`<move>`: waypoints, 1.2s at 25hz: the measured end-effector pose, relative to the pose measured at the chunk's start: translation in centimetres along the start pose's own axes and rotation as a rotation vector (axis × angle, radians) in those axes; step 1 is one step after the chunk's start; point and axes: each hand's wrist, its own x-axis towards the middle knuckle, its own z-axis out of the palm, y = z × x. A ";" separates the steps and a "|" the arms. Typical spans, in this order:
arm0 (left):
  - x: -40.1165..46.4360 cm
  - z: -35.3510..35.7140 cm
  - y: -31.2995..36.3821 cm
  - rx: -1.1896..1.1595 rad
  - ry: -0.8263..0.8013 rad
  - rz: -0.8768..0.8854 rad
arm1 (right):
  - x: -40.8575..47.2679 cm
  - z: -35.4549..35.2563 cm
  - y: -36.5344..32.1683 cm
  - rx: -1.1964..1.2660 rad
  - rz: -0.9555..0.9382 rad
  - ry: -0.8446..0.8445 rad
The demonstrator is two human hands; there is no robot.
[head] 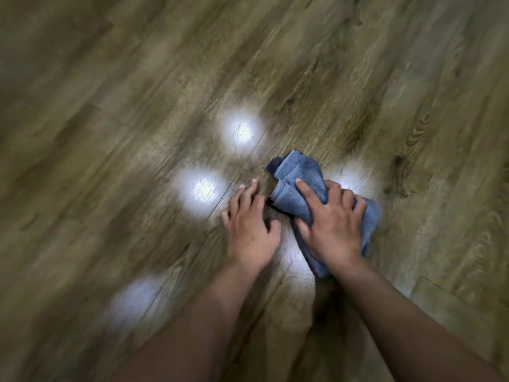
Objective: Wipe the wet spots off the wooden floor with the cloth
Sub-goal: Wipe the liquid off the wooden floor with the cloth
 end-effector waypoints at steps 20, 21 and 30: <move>4.2 -9.4 -17.9 0.234 0.372 -0.379 | 12.6 2.4 -19.2 -0.041 -0.050 0.056; 4.1 -9.4 -17.8 0.226 0.384 -0.376 | 10.5 2.5 -20.2 -0.014 -0.116 0.038; 4.2 -9.5 -17.4 0.196 0.417 -0.376 | 5.2 1.5 -14.0 -0.013 -0.244 -0.075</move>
